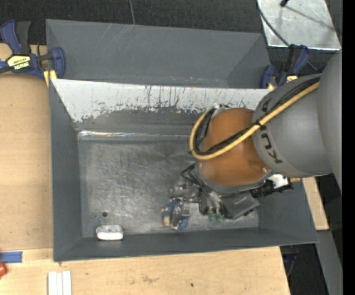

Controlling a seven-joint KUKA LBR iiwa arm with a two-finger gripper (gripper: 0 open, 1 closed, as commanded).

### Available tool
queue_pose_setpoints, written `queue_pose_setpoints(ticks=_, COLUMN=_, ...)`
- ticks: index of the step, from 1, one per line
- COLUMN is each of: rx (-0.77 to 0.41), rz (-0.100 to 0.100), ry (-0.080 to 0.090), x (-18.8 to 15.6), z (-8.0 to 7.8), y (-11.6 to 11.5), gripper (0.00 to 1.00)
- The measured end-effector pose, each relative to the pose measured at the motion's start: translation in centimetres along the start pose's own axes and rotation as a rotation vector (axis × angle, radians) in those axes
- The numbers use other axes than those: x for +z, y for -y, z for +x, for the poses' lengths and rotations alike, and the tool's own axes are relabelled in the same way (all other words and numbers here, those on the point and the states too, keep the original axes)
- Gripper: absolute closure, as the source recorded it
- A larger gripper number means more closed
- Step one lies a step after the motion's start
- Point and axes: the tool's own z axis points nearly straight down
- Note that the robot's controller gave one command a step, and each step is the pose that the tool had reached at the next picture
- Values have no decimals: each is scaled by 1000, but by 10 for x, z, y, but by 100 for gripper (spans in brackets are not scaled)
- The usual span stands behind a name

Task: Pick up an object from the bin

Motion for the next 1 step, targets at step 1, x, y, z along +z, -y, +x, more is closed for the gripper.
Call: queue_pose_setpoints(ticks=1, rx=-121, rz=7, ry=26, x=-119, z=-29, y=5, gripper=100)
